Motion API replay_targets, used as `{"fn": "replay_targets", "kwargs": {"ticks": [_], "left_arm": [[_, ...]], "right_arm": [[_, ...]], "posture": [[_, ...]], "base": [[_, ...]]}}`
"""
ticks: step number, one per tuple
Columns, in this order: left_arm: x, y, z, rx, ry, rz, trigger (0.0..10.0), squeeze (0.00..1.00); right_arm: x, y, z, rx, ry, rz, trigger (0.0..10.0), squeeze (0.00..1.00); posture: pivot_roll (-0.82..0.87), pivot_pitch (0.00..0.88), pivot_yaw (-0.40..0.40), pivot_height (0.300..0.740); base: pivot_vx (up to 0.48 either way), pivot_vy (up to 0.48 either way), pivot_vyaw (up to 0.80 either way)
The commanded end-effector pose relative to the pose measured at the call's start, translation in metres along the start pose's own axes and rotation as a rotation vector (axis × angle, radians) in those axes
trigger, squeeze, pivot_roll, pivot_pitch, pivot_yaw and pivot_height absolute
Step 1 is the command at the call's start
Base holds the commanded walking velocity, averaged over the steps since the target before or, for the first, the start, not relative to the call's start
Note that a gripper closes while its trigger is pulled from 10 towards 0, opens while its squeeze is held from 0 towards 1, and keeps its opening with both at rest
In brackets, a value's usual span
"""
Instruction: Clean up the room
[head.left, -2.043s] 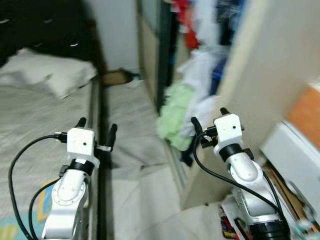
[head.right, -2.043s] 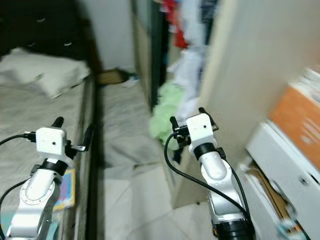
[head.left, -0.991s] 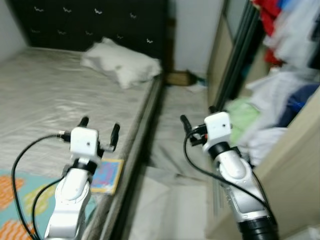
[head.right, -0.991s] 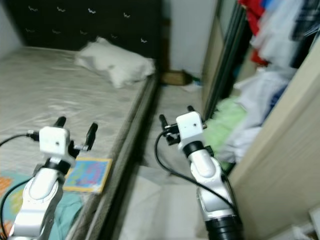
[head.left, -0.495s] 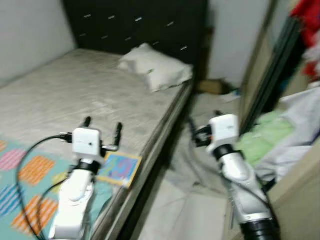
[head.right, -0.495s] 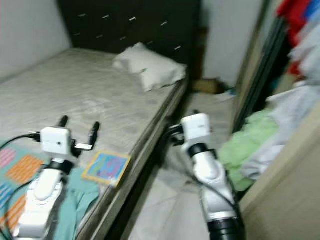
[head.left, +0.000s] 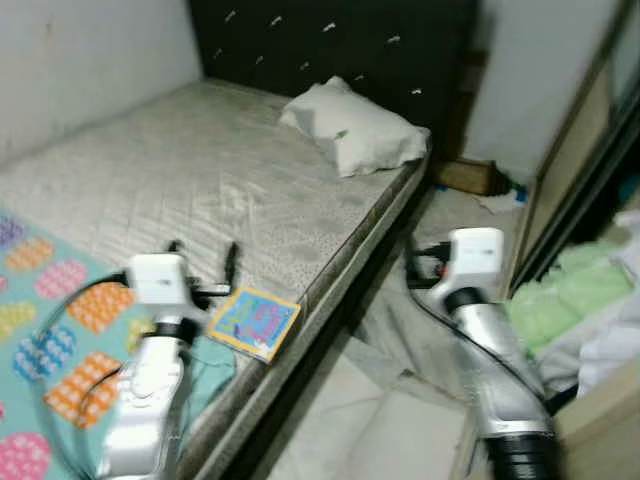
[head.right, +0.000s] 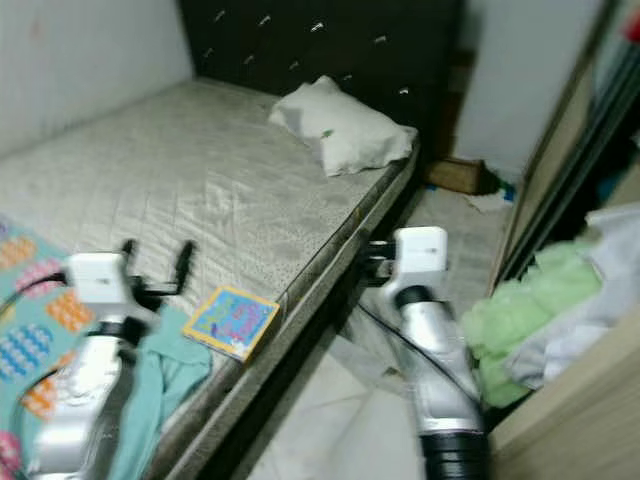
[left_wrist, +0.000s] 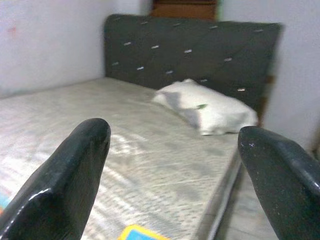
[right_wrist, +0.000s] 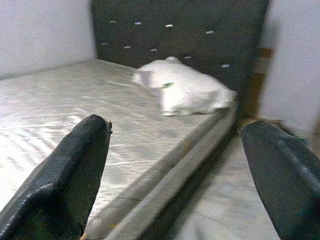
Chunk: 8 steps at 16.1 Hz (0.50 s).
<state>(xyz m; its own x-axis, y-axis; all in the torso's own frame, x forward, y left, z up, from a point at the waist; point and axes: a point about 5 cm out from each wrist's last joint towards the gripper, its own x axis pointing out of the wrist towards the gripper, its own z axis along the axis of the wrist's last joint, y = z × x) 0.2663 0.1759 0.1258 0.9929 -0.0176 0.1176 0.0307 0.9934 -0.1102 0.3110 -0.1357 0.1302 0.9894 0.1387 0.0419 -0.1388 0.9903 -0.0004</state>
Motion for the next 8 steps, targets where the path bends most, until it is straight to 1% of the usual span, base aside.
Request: {"fn": "replay_targets", "kwargs": {"ticks": [1,3,8], "left_arm": [[0.0017,-0.0008,-0.0008,-0.035,0.016,0.003,10.0,0.00],[0.0015,0.0032,-0.0029,-0.058,0.029,0.022,10.0,0.00],[0.0027,0.0013,-0.0025,-0.045,0.038,-0.011,10.0,0.00]], "right_arm": [[-0.0028,-0.0073,-0.0072,-0.005,0.030,-0.026,10.0,0.00],[-0.0030,-0.0074,-0.0082,-0.002,0.034,-0.029,10.0,0.00],[-0.0011,-0.0057,-0.0073,-0.014,0.031,-0.015,10.0,0.00]], "posture": [[0.01,0.000,-0.007,0.740],[0.01,0.000,-0.007,0.740],[0.00,0.000,-0.005,0.740]], "base": [[0.000,0.000,0.49],[0.000,0.000,0.49],[0.000,0.000,0.48]]}}
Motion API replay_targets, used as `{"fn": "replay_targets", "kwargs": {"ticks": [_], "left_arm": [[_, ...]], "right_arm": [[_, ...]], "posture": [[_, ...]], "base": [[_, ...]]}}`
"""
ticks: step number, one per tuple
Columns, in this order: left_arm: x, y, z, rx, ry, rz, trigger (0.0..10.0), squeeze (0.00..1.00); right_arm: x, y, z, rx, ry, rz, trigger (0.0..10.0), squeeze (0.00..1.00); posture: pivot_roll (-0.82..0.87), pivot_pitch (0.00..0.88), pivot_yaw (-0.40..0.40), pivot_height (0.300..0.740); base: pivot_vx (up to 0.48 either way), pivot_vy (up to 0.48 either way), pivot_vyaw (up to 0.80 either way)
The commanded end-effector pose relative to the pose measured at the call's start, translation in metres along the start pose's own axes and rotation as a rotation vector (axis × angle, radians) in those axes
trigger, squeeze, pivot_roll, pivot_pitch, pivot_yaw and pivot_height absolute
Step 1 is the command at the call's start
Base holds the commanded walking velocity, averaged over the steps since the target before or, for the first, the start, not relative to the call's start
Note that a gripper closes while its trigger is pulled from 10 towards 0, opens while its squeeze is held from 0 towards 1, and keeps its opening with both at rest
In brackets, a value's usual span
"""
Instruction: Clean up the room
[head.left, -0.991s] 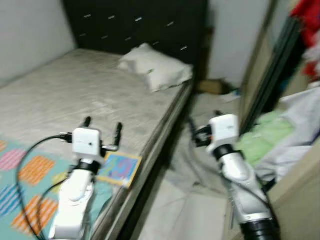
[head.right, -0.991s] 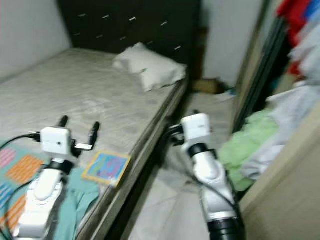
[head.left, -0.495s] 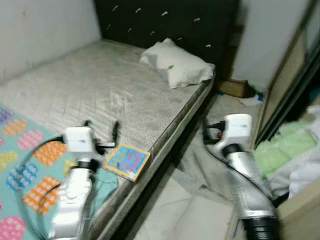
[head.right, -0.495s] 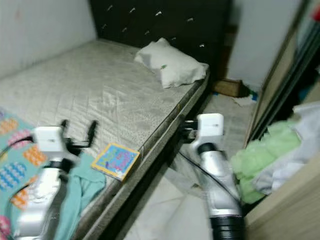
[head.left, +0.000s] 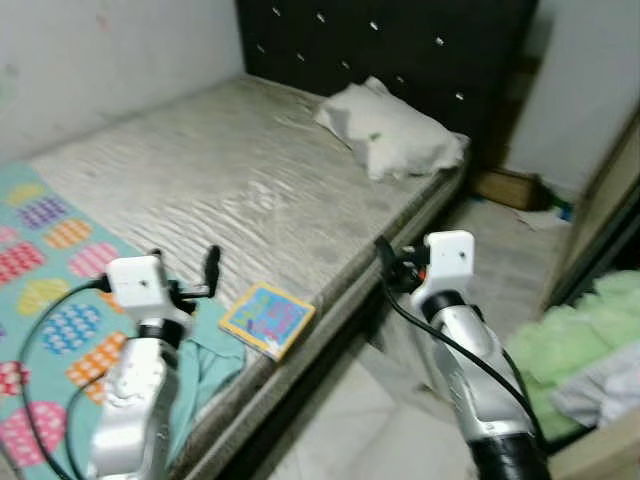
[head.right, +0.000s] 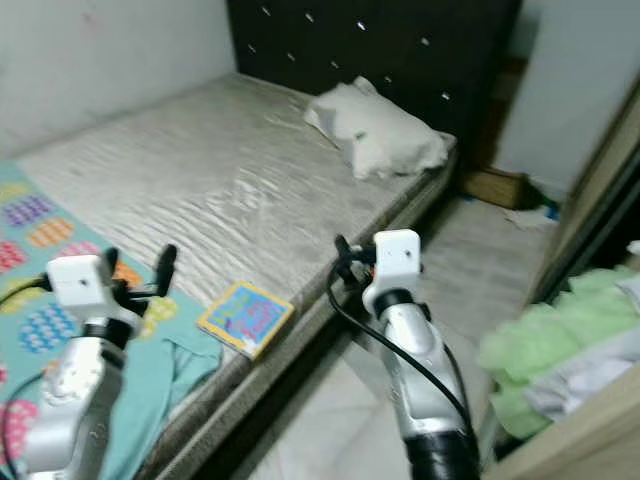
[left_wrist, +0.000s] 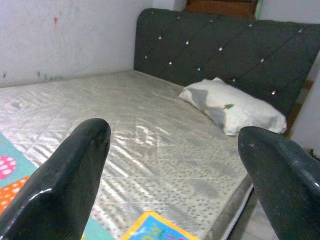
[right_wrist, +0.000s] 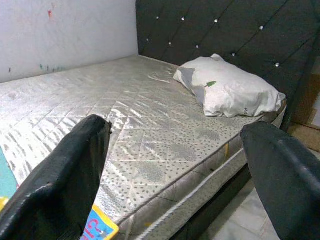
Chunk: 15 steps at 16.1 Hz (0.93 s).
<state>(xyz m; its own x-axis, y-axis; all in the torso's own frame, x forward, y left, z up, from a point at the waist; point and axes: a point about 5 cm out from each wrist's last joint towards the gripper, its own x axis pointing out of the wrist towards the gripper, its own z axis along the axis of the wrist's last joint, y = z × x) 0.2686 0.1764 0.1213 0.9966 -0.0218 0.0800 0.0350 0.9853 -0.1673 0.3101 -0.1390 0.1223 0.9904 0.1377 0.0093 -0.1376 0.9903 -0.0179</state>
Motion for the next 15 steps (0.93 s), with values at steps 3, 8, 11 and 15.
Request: {"fn": "replay_targets", "kwargs": {"ticks": [3,8,11,15], "left_arm": [[0.0014,-0.0011,0.0028,0.016,0.003,-0.021,10.0,0.00],[0.0022,-0.0047,0.0041,0.035,-0.003,-0.038,10.0,0.00],[0.0025,-0.0050,0.0041,0.039,-0.002,-0.043,10.0,0.00],[0.0030,-0.0057,0.0040,0.047,-0.003,-0.049,10.0,0.00]], "right_arm": [[0.0008,-0.0027,0.0010,-0.001,-0.004,-0.011,10.0,0.00],[0.0014,-0.0005,0.0024,-0.023,-0.015,0.010,10.0,0.00],[0.0014,-0.0004,0.0027,-0.023,-0.017,0.009,10.0,0.00],[0.0018,0.0003,0.0025,-0.027,-0.018,0.016,10.0,0.00]], "posture": [[0.00,0.000,-0.006,0.740],[0.00,0.000,-0.008,0.740],[0.00,0.000,-0.007,0.740],[0.00,0.000,-0.007,0.740]], "base": [[0.000,0.000,0.54],[0.000,0.000,0.54],[0.000,0.000,0.53],[0.000,0.000,0.54]]}}
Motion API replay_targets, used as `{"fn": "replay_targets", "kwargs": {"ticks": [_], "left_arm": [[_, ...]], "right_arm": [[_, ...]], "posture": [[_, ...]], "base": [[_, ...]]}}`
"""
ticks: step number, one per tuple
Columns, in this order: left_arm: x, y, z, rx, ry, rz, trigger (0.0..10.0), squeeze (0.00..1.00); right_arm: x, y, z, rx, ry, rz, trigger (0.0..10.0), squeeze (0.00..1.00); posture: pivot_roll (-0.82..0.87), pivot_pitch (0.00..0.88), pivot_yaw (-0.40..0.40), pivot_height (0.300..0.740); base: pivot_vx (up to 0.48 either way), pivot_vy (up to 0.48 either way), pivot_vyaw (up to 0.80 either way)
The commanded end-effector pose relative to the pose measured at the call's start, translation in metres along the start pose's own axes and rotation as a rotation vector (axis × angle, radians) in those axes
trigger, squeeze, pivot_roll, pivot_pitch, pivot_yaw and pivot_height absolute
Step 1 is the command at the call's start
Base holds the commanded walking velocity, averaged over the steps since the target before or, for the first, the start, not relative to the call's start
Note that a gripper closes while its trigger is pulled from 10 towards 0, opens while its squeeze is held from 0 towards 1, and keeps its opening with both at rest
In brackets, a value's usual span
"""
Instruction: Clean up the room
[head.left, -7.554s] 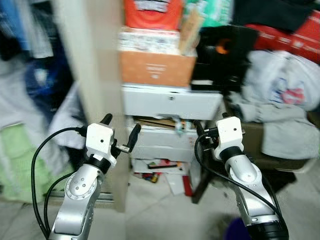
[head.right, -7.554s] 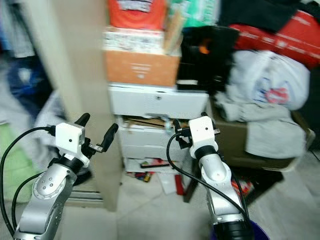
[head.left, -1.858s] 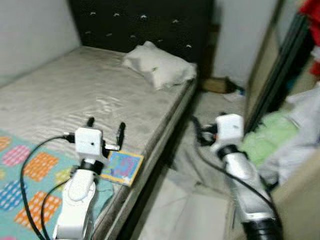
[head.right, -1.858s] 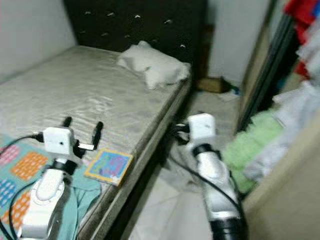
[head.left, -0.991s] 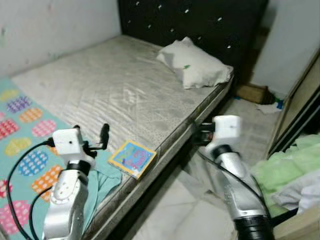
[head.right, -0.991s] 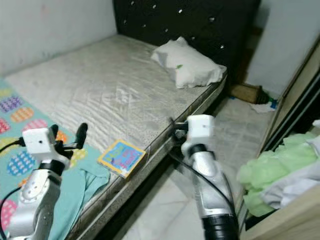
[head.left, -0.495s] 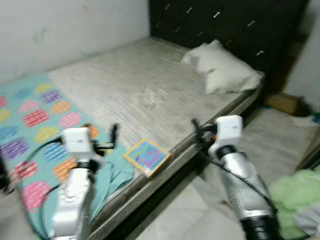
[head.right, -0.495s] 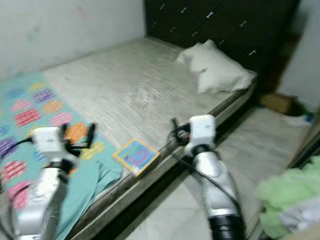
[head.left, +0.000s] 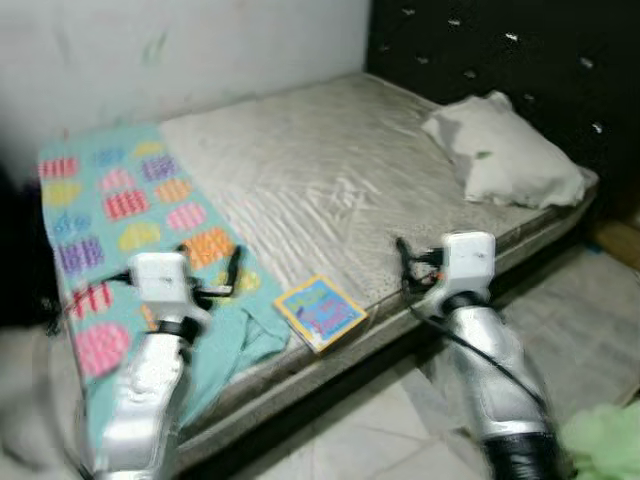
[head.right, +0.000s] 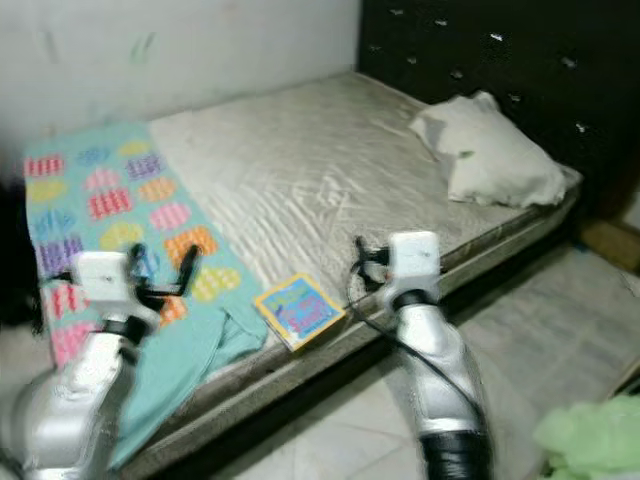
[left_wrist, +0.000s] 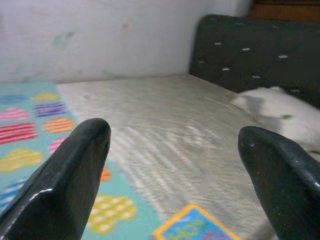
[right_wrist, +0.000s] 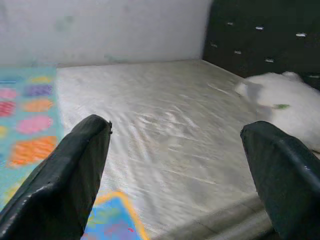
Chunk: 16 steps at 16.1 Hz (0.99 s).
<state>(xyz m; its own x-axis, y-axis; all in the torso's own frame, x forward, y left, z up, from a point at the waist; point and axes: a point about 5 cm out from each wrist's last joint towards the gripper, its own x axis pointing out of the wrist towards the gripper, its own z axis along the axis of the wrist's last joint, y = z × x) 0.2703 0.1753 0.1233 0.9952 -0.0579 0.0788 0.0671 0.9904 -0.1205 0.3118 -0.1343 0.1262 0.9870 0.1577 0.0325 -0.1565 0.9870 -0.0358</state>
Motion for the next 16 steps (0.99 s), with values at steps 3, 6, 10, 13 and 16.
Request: {"fn": "replay_targets", "kwargs": {"ticks": [3,6,10,13,16], "left_arm": [[0.0017,-0.0041,0.0027,0.005,-0.010,-0.015,10.0,0.00],[0.0020,-0.0053,0.0027,0.012,-0.009,-0.025,10.0,0.00],[0.0027,-0.0074,0.0027,0.014,-0.009,-0.043,10.0,0.00],[0.0026,-0.0080,0.0040,0.023,-0.018,-0.048,10.0,0.00],[0.0034,-0.0097,0.0056,0.026,-0.025,-0.055,10.0,0.00]], "right_arm": [[-0.0004,-0.0028,-0.0018,-0.008,0.005,-0.002,10.0,0.00],[-0.0006,-0.0023,-0.0021,-0.007,0.003,-0.001,10.0,0.00],[-0.0007,0.0001,-0.0017,-0.028,-0.007,0.019,10.0,0.00],[-0.0007,0.0011,-0.0015,-0.042,-0.011,0.023,10.0,0.00],[0.0000,0.0004,-0.0005,-0.047,-0.014,0.021,10.0,0.00]], "posture": [[0.00,0.000,-0.004,0.740],[0.00,0.000,0.000,0.740],[0.00,0.000,0.001,0.740],[0.00,0.000,0.001,0.740],[0.00,0.000,-0.005,0.740]], "base": [[0.000,0.000,0.54],[0.000,0.000,0.54],[0.000,0.000,0.52],[0.000,0.000,0.51],[0.000,0.000,0.50]]}}
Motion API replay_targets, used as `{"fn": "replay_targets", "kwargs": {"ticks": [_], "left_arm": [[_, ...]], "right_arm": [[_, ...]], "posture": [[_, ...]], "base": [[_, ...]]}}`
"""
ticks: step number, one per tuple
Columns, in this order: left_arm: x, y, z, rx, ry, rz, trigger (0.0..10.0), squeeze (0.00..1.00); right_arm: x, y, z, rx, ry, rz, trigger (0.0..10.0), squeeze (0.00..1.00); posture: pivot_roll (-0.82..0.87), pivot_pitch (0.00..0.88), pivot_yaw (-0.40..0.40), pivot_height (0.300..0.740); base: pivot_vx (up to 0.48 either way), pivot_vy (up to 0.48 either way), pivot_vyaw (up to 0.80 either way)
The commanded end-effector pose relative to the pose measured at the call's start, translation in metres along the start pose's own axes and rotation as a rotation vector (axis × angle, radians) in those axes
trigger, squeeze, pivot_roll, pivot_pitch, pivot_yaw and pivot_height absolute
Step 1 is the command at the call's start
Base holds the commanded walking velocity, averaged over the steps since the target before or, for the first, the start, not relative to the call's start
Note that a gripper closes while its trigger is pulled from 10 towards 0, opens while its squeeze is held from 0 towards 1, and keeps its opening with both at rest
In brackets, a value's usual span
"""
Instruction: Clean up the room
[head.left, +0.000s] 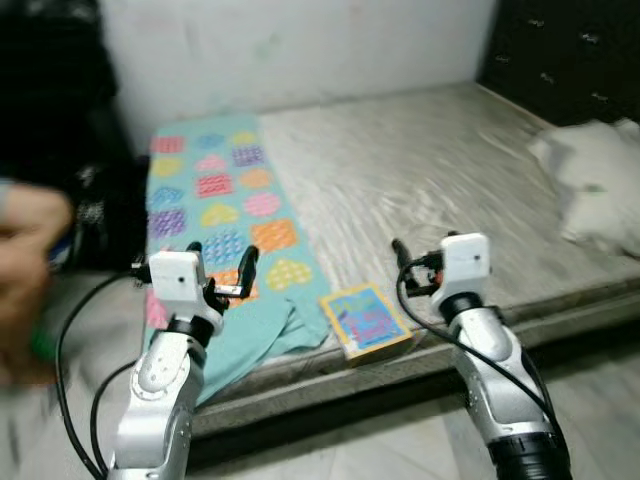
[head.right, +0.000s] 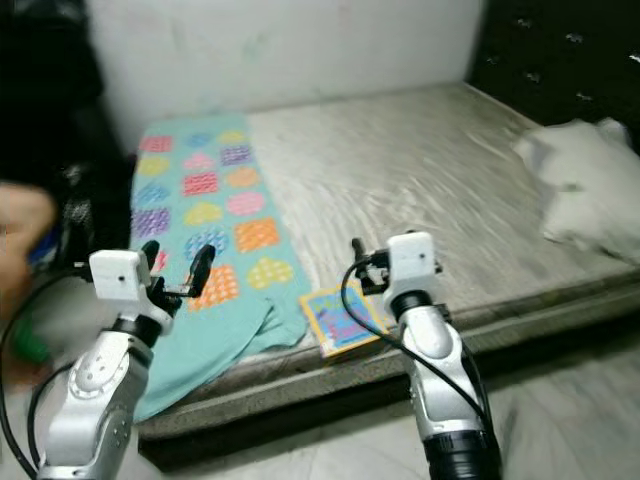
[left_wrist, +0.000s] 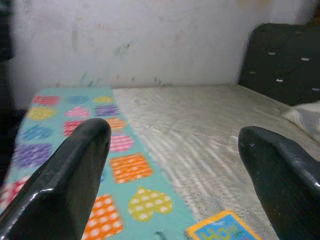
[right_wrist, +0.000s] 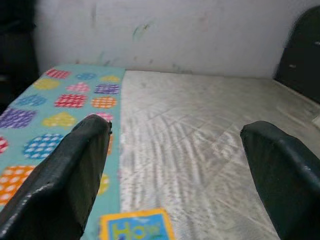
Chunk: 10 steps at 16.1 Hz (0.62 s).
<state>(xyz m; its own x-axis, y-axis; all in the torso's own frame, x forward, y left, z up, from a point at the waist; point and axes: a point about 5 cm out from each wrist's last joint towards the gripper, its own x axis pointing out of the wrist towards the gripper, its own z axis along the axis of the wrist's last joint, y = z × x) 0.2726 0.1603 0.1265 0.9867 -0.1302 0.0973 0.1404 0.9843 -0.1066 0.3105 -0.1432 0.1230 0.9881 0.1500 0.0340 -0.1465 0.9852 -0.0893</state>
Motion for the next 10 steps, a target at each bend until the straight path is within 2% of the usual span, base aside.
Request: {"fn": "replay_targets", "kwargs": {"ticks": [1,5,10], "left_arm": [[-0.0003,0.0049,0.0054,0.021,-0.019,0.018,10.0,0.00],[0.0000,0.0016,0.0076,0.028,-0.029,-0.004,10.0,0.00],[0.0001,-0.0034,0.0087,0.016,-0.037,-0.057,10.0,0.00]], "right_arm": [[0.0029,0.0087,0.0035,0.005,-0.015,0.028,10.0,0.00],[0.0033,0.0092,0.0038,0.002,-0.015,0.028,10.0,0.00],[0.0033,0.0098,0.0039,0.012,-0.018,0.024,10.0,0.00]], "posture": [[0.00,0.000,-0.006,0.740],[0.00,0.000,-0.003,0.740],[0.00,0.000,0.002,0.740]], "base": [[0.000,0.000,0.48],[0.000,0.000,0.43],[0.000,0.000,0.00]]}}
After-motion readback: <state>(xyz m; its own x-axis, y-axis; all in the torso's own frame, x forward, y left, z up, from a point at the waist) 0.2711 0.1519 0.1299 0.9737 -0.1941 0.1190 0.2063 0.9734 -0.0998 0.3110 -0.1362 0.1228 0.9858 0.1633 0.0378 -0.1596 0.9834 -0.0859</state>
